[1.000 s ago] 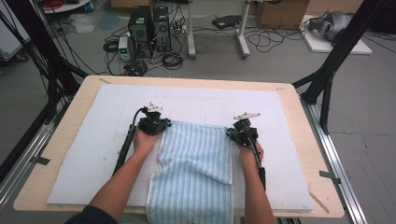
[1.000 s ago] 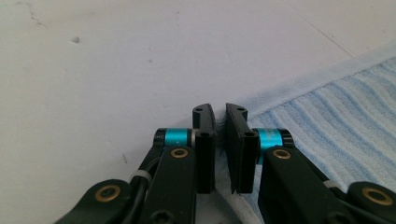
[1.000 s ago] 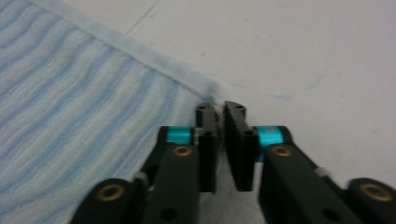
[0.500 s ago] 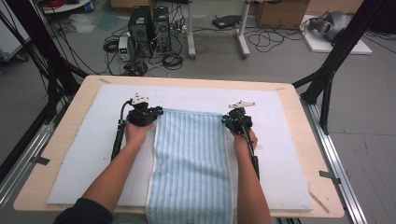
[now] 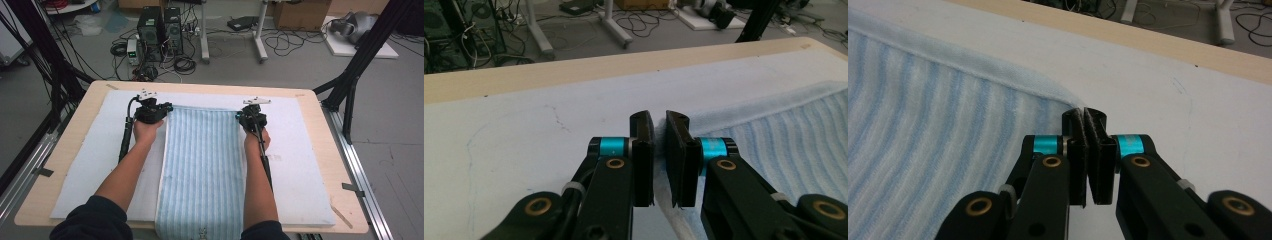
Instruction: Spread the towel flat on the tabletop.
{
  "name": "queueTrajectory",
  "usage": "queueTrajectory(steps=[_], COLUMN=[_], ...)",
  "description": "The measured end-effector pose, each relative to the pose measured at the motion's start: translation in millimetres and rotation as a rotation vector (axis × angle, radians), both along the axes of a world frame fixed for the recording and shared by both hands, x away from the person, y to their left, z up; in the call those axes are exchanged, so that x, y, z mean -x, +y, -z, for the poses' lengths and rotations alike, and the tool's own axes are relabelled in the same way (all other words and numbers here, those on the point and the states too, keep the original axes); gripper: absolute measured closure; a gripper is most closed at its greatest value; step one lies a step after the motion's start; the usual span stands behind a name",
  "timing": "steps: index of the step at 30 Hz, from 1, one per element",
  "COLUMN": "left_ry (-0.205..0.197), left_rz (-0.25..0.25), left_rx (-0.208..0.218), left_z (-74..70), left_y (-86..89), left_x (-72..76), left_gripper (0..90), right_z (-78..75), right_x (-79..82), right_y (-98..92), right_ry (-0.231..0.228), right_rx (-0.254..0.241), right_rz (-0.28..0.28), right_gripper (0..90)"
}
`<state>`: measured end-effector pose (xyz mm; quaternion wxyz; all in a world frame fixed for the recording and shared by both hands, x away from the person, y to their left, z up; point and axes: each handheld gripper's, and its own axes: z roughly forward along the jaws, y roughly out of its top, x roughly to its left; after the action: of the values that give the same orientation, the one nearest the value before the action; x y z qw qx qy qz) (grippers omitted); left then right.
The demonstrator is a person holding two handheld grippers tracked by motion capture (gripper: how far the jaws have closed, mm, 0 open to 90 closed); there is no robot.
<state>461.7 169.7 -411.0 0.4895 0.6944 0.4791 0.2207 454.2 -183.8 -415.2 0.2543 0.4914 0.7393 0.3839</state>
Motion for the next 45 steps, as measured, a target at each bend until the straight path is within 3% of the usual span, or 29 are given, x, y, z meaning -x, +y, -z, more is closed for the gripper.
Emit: queueTrajectory(steps=[1, 2, 3, 6, 11, 18, 20, 22, 23, 24, 25, 26, 27, 30, 34, 36, 38, 39, 42, 45], left_ry=[0.023, 0.054, 0.070, 0.080, 0.103, 0.217, 0.229, 0.191, 0.178, 0.189, 0.186, 0.174, 0.168, 0.192, 0.171, 0.157, 0.144, 0.136, 0.122, 0.098], left_rz=[-0.005, -0.022, -0.029, -0.041, -0.023, -0.003, 0.013, 0.003, 0.008, 0.037, 0.031, 0.034, 0.027, -0.030, -0.050, -0.064, -0.086, -0.082, -0.077, -0.055], left_rx=[0.001, -0.001, -0.012, -0.039, -0.048, -0.086, -0.114, -0.203, -0.225, -0.189, -0.199, -0.221, -0.213, -0.150, -0.161, -0.140, -0.151, -0.146, -0.124, -0.096], left_z=[2.8, 5.0, 6.7, 9.3, 9.1, 29.5, 34.6, 35.4, 34.7, 34.8, 35.0, 35.0, 35.6, 36.9, 37.9, 40.1, 39.0, 38.1, 34.4, 31.7], left_y=[0.5, 1.0, 2.0, 5.7, 10.1, 1.9, -5.8, -13.4, -14.5, -14.8, -16.7, -18.7, -19.2, -15.0, -12.9, -12.9, -11.7, -9.8, -0.9, 8.2], left_x=[-1.0, -1.1, -0.2, 6.0, 13.4, 12.6, 12.0, 14.2, 14.5, 13.9, 13.8, 13.3, 11.6, 2.9, -2.6, -2.7, -1.5, -0.5, 5.7, 19.2], left_gripper=[71.3, 55.9, 48.0, 39.6, 40.8, 47.0, 49.6, 53.5, 58.1, 73.8, 86.5, 87.1, 87.4, 87.6, 87.4, 78.7, 56.5, 52.1, 45.5, 45.0], right_z=[1.1, 1.7, 1.9, -2.0, -8.7, 2.4, 9.0, 15.6, 18.4, 21.9, 24.9, 27.3, 28.1, 29.4, 31.4, 31.7, 31.3, 29.6, 17.7, 0.8], right_x=[-0.1, 0.3, 0.6, 5.0, 15.1, 21.4, 19.0, 15.9, 14.8, 13.4, 12.4, 11.7, 10.8, 6.4, -3.2, -5.7, -4.6, -3.6, 3.6, 21.1], right_y=[0.8, 1.8, 1.4, -2.0, -10.7, -15.0, -10.0, -5.2, -2.5, 0.9, 2.9, 3.4, 3.2, 3.0, -0.3, 2.4, 3.5, 3.0, -2.4, -5.5], right_ry=[0.004, 0.013, 0.016, 0.006, -0.005, 0.059, 0.081, 0.100, 0.108, 0.121, 0.139, 0.145, 0.144, 0.130, 0.112, 0.107, 0.099, 0.093, 0.058, -0.004], right_rx=[-0.002, 0.011, 0.013, -0.005, -0.015, -0.028, 0.008, 0.020, 0.042, 0.070, 0.092, 0.092, 0.065, 0.061, 0.046, 0.044, 0.046, 0.042, 0.009, -0.038], right_rz=[0.001, 0.008, 0.019, 0.041, 0.022, -0.006, -0.018, -0.034, -0.041, -0.053, -0.058, -0.070, -0.077, -0.090, -0.062, -0.049, -0.050, -0.062, -0.064, -0.083], right_gripper=[86.4, 80.9, 73.4, 67.2, 63.4, 56.5, 56.2, 57.7, 60.7, 65.7, 74.4, 81.4, 87.2, 88.9, 88.9, 87.8, 76.0, 71.2, 61.8, 59.8])
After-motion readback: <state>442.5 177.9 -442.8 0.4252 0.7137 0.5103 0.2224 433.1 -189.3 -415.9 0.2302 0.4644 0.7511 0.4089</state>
